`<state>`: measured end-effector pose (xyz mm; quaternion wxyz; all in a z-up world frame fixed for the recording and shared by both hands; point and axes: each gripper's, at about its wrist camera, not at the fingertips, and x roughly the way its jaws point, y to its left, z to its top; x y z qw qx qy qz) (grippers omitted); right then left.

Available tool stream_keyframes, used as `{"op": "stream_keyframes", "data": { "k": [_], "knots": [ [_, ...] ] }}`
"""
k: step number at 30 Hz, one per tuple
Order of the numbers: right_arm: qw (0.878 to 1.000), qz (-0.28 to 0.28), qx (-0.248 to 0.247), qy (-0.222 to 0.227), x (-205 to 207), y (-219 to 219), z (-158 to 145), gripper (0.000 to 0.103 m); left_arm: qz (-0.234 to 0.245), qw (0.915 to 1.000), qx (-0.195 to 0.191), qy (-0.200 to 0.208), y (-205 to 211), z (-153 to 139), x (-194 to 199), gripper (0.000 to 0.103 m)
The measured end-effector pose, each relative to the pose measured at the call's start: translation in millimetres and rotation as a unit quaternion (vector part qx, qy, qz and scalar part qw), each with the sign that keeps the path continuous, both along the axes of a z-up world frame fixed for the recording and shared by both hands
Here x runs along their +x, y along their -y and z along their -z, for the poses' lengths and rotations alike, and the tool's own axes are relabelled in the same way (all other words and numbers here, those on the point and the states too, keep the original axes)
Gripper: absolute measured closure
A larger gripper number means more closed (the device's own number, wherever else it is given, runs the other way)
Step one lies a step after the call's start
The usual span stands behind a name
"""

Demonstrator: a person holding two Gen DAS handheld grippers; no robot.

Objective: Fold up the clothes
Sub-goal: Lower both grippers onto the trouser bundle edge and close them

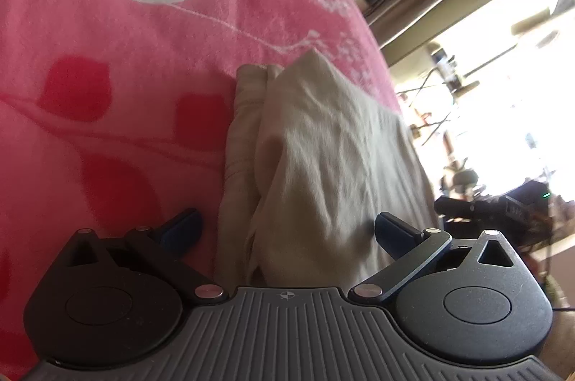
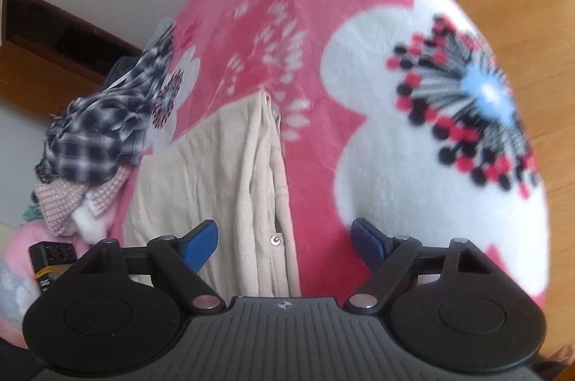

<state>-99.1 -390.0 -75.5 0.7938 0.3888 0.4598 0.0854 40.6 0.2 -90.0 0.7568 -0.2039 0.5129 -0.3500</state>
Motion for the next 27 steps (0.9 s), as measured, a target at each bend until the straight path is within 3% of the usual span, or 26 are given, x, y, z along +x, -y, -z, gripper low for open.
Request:
{"op": "stream_keyframes", "data": {
  "k": [1,5,9,15,19,27],
  "knots": [
    [1.000,-0.005,0.011,0.004,3,-1,2,0.001,-0.001,0.9999,-0.013,-0.005,-2,3,3,0.000],
    [0.999,-0.029,0.025,0.018,27,-11,8,0.000,0.004,0.9992,-0.037,-0.016,5,9,19,0.000],
    [0.997,-0.052,0.026,0.043,49,-23,10,0.000,0.026,0.9990,-0.036,-0.007,20,11,31,0.000],
    [0.994,-0.089,0.051,0.032,35,-30,11,0.002,0.047,0.9971,-0.060,-0.010,6,15,19,0.001],
    [0.991,-0.102,0.079,0.024,16,-34,17,0.003,0.053,0.9973,-0.052,0.004,13,16,17,0.000],
    [0.987,-0.117,0.100,0.052,56,-44,21,0.003,0.070,0.9965,-0.045,0.006,20,14,24,0.000]
  ]
}}
